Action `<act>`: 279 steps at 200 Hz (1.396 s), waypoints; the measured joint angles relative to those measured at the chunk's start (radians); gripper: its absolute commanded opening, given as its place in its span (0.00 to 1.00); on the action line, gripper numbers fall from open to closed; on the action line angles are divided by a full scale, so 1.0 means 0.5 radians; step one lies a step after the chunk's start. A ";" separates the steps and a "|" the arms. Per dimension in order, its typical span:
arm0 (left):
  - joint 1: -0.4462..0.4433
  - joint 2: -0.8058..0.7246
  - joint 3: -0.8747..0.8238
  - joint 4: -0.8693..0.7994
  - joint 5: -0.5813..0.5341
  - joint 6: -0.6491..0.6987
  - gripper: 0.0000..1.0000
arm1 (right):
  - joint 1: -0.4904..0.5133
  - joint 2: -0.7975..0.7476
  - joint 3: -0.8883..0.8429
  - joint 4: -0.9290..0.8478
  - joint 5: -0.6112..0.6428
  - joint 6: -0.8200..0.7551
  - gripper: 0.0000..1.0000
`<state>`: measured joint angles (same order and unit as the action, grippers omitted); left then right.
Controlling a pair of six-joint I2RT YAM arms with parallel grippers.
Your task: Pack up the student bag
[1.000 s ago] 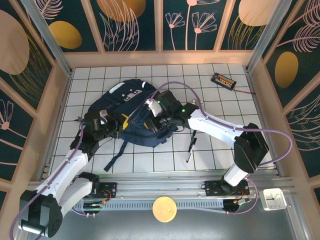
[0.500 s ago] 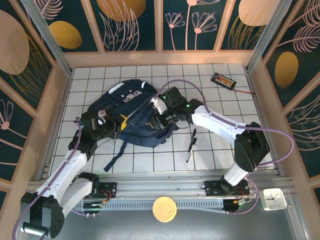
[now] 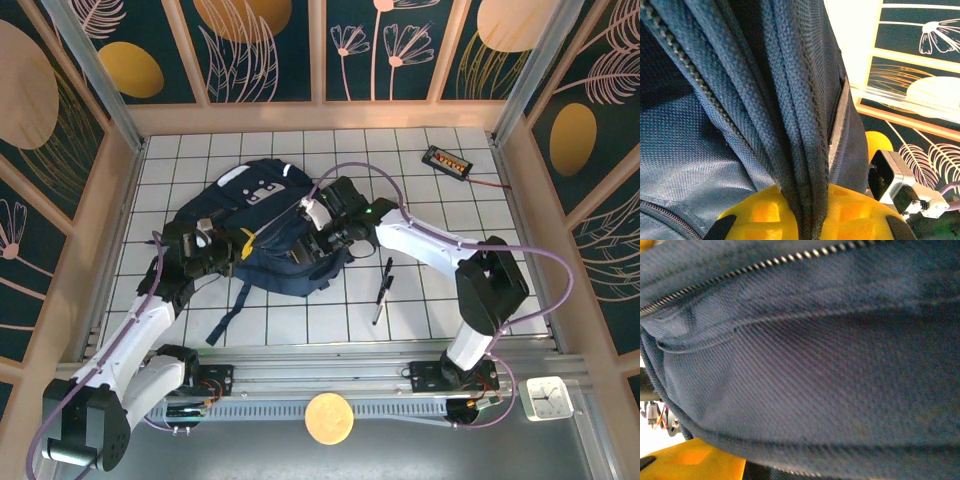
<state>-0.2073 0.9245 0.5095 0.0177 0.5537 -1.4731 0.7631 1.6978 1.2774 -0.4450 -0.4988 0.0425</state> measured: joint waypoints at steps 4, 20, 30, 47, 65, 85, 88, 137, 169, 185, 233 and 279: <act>0.000 0.002 0.001 0.000 0.000 0.000 0.00 | 0.002 0.003 0.003 0.000 0.000 0.000 0.63; 0.004 0.011 0.007 0.001 0.002 0.002 0.00 | 0.004 0.022 0.024 -0.001 0.000 -0.001 0.63; 0.011 0.016 0.013 0.000 0.011 0.007 0.00 | 0.007 0.035 0.040 -0.002 0.000 -0.005 0.64; 0.021 0.024 0.015 0.000 0.015 0.008 0.00 | 0.015 0.060 0.073 -0.002 -0.003 -0.008 0.65; 0.026 0.025 0.015 0.000 0.018 0.008 0.00 | 0.024 0.066 0.081 0.010 -0.063 0.009 0.70; 0.028 0.025 0.015 0.000 0.025 0.008 0.00 | 0.031 0.066 0.081 0.057 -0.185 0.054 0.71; 0.029 0.025 0.015 0.001 0.027 0.008 0.00 | 0.031 0.066 0.081 0.068 -0.205 0.056 0.71; 0.031 0.025 0.015 0.000 0.029 0.008 0.00 | 0.065 0.101 0.092 0.166 -0.397 0.166 0.70; 0.031 0.025 0.015 0.000 0.029 0.008 0.00 | 0.074 0.111 0.092 0.166 -0.379 0.189 0.69; 0.031 0.026 0.015 0.000 0.030 0.008 0.00 | 0.079 0.111 0.092 0.166 -0.353 0.190 0.63; 0.036 0.041 0.018 -0.004 0.029 0.014 0.00 | 0.166 0.166 0.160 0.105 -0.129 0.150 0.32; 0.047 0.047 0.053 -0.087 0.024 0.112 0.00 | 0.179 0.112 0.107 0.143 -0.021 0.164 0.07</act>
<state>-0.1841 0.9478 0.5362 -0.0257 0.5655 -1.4170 0.8528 1.7538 1.3308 -0.3733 -0.5095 0.1246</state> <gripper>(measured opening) 0.084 0.141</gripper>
